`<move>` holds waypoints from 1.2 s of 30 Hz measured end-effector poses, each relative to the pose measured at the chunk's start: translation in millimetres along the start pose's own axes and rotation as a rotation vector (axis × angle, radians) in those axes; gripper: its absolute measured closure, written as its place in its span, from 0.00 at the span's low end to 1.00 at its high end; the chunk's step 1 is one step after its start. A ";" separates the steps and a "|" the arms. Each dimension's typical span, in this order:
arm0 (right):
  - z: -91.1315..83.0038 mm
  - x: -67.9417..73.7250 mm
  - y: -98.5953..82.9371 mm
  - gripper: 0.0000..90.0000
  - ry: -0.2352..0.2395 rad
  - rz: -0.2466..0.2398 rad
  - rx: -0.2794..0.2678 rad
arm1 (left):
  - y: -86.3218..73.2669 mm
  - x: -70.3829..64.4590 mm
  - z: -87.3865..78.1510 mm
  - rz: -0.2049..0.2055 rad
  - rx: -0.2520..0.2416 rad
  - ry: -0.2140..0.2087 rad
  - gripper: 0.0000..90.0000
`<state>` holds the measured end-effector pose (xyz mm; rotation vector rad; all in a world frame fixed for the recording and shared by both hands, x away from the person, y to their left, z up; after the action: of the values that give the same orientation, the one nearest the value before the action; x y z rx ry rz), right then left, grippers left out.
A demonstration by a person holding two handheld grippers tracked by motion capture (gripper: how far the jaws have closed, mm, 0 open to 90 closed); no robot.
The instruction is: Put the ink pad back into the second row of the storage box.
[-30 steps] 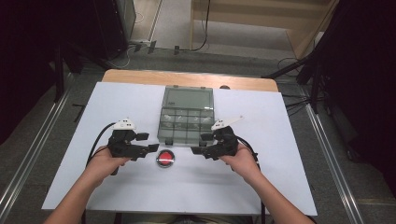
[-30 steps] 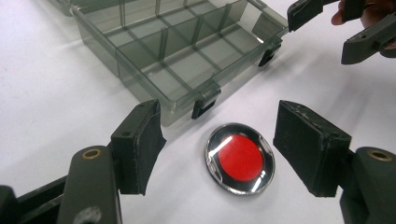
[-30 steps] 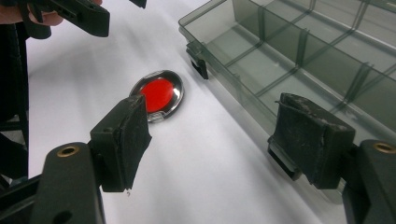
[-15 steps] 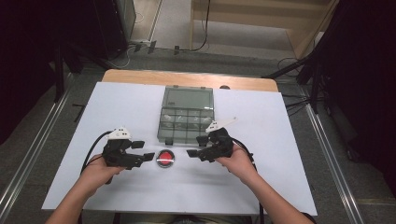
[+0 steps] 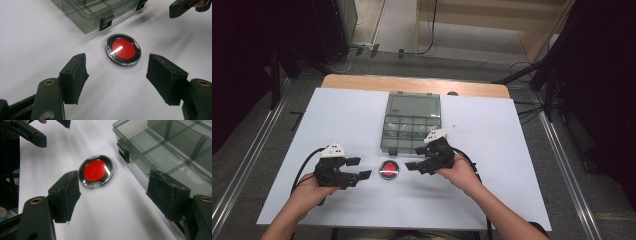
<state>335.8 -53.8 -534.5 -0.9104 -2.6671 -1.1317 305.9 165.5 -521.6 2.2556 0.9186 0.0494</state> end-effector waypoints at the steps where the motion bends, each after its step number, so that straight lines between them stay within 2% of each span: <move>1: 1.1 0.9 0.5 0.30 0.004 -0.004 0.007 | -1.4 -0.1 -0.6 -0.003 0.002 0.003 0.35; 6: 7.2 6.8 4.0 0.27 0.022 -0.035 0.023 | -3.6 -0.5 -3.7 -0.002 -0.008 0.008 0.35; 12: 13.9 9.8 6.0 0.26 0.026 -0.045 0.051 | -7.1 1.1 -5.5 -0.008 -0.006 0.012 0.35; 15: 17.7 12.7 6.6 0.24 0.051 -0.040 0.080 | -8.1 1.5 -5.7 -0.017 -0.007 0.007 0.35; 26: 27.5 15.2 11.3 0.20 0.040 -0.048 0.084 | -10.8 5.2 -5.2 -0.021 0.004 0.011 0.35; 36: 40.5 18.7 13.0 0.20 0.033 -0.079 0.105 | -11.8 8.6 -6.3 -0.030 0.002 0.011 0.35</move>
<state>333.2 -9.9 -549.7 -0.7683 -2.7288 -1.0005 303.5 180.6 -525.9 2.2451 0.9581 0.0474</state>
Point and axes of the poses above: each handheld gripper's, and its own axes: z roughly forward along the jaws, y roughly out of its top, x roughly to its left, the point moved 8 cm from there along z, roughly forward along the jaws, and after that the axes turned 8 degrees about x, right-handed, at the moved point
